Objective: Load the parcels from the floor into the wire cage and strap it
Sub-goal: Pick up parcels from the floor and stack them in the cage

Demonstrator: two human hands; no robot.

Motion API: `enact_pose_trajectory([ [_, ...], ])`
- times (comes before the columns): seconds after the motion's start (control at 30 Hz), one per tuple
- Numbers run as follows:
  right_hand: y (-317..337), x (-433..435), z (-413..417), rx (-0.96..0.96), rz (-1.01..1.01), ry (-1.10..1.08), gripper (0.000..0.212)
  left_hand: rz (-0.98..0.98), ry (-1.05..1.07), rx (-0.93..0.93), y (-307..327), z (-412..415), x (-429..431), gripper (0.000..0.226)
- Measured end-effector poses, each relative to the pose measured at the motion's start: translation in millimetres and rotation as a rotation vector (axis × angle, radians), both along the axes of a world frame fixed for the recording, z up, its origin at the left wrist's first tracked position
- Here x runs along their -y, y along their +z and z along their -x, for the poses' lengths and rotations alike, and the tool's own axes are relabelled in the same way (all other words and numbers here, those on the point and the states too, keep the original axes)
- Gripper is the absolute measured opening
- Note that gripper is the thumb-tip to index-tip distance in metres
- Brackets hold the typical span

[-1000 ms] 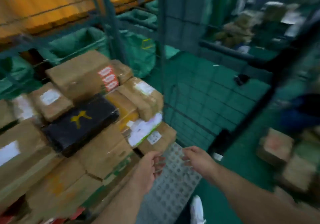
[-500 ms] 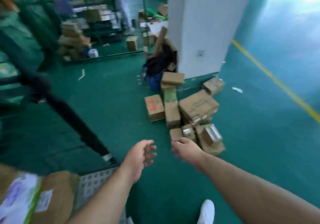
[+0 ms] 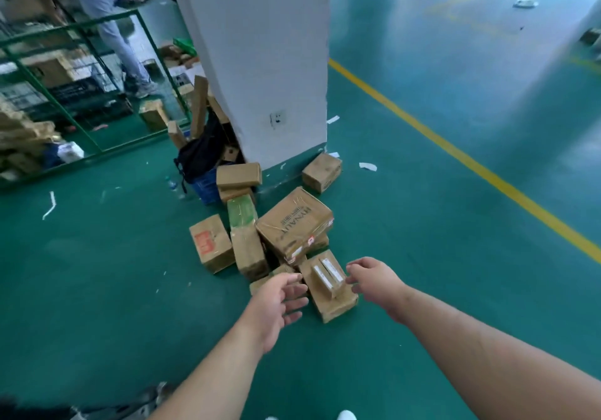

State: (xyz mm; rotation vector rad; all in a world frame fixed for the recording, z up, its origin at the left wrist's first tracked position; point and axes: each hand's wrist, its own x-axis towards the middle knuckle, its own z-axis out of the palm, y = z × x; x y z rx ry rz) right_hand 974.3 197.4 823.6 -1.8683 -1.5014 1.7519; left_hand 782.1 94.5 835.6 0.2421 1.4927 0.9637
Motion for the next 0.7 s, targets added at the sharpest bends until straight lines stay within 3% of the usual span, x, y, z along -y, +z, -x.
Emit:
enact_pose_trajectory([
  [0.27, -19, -110, -12, -0.020, 0.025, -0.052, 0.016, 0.108, 0.001, -0.018, -33, -4, -120, 0.031],
  [0.53, 12, -232, -70, -0.044, 0.008, -0.259, 0.018, 0.024, -0.203, -0.072, -9, -52, -301, 0.031],
  [0.7, -5, -320, -124, -0.064, 0.053, -0.337, 0.019, -0.006, -0.295, -0.061, -8, -114, -415, 0.029],
])
